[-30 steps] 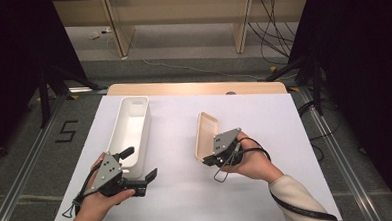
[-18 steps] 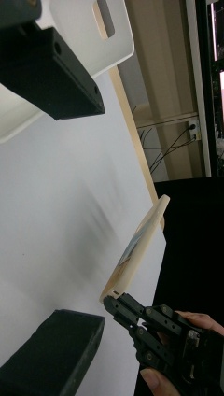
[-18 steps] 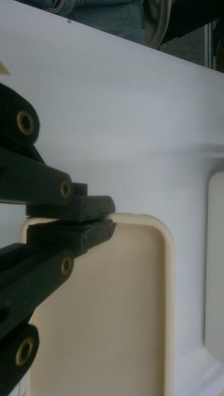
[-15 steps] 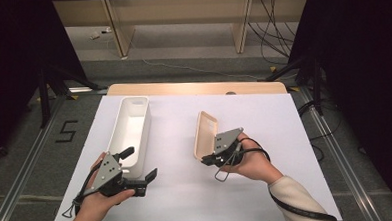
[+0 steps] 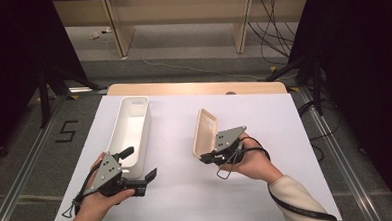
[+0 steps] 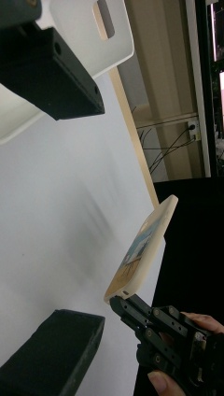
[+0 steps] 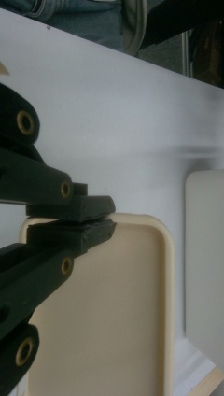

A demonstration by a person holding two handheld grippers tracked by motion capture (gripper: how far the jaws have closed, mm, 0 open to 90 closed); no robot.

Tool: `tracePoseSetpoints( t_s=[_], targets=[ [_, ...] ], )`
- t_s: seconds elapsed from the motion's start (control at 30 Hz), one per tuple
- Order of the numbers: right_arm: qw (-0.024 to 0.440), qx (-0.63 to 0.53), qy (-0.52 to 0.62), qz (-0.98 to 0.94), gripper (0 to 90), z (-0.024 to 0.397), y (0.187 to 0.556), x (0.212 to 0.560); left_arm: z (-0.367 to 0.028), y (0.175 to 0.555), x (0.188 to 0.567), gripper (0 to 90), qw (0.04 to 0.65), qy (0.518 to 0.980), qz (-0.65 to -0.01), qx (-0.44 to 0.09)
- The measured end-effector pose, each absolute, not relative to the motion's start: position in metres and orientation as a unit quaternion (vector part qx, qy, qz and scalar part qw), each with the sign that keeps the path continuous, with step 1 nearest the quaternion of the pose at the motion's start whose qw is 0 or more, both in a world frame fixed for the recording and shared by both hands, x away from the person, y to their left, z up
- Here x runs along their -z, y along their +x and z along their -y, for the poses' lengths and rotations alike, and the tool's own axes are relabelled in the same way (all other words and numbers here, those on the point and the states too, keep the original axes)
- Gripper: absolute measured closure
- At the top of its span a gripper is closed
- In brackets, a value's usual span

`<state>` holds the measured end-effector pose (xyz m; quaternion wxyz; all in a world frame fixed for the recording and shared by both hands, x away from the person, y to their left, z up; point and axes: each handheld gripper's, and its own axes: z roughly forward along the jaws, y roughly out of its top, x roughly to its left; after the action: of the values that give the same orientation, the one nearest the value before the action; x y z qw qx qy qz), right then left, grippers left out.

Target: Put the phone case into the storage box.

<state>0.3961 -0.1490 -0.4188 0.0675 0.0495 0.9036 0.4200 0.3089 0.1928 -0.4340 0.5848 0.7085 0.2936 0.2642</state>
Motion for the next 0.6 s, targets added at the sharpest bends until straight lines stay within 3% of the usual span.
tracePoseSetpoints(
  t_s=[0.6],
  targets=[
    [0.067,-0.440,0.047,-0.894,88.2,0.144,0.394,0.419,-0.187,0.316,0.422,2.7,0.579,0.711,-0.311,-0.248]
  ],
)
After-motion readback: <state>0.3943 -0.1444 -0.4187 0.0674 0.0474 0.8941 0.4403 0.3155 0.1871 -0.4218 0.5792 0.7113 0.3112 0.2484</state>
